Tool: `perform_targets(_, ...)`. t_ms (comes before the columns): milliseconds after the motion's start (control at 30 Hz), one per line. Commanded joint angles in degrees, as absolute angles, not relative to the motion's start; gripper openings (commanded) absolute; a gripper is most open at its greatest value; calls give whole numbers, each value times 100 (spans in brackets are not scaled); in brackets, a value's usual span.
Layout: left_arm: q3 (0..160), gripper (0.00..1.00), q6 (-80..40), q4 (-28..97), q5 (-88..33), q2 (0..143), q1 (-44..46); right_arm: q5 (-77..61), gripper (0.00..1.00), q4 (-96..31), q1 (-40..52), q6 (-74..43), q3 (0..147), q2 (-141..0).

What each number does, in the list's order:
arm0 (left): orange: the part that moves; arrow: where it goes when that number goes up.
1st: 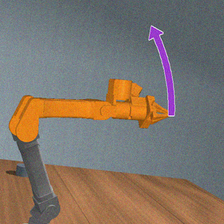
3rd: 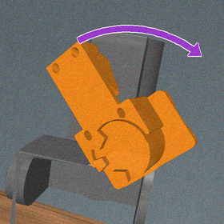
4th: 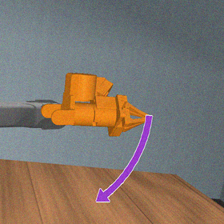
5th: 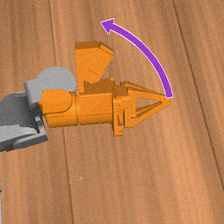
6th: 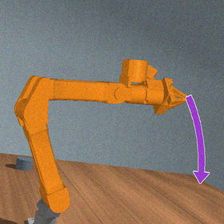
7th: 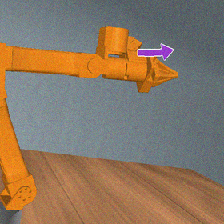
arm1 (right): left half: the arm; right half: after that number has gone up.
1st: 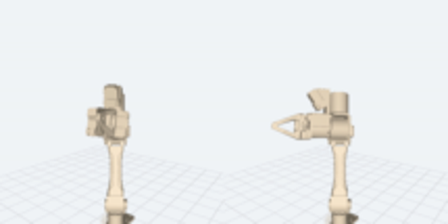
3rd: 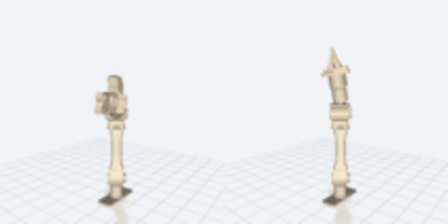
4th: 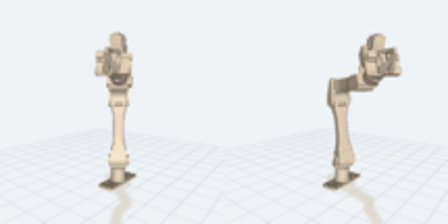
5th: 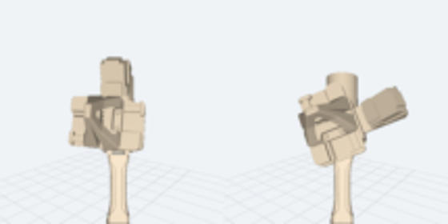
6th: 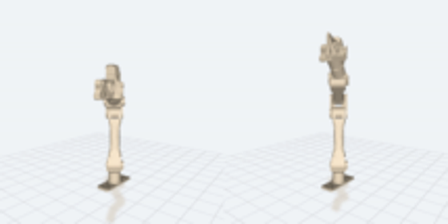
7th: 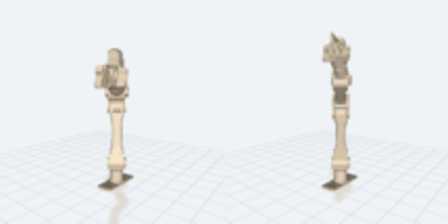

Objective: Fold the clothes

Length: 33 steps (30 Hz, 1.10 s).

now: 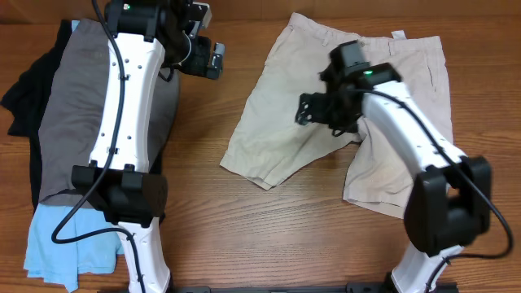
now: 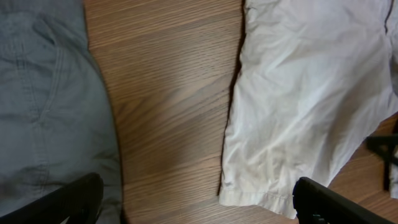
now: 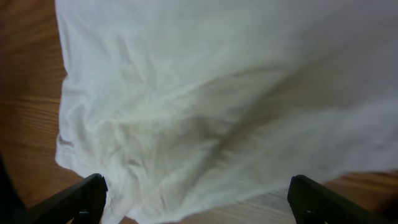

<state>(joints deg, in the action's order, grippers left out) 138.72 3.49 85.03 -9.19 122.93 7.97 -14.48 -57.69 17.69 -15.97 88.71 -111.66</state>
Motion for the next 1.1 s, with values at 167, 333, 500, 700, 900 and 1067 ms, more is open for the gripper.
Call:
perform_targets(167,13845,100,478,8552,-952,12376,707,-1236,97,-5861,2438,-1608,8805,-12283)
perform_targets(333,13845,100,475,8567,-840,12376,709,-917,98,-6337,2423,-1643,8656,-12385)
perform_targets(500,13845,100,478,8589,-840,12376,709,-836,100,-6772,2178,-2049,8248,-12385)
perform_targets(700,13841,100,537,8678,-840,12376,716,-517,99,-6954,1345,-2126,7675,-12366)
perform_targets(900,13841,100,626,8709,-860,12376,718,-390,100,-7234,421,-1914,7677,-11701)
perform_targets(1067,13834,100,788,8715,-860,12442,926,-663,100,-7581,-773,-1422,7693,-10125)
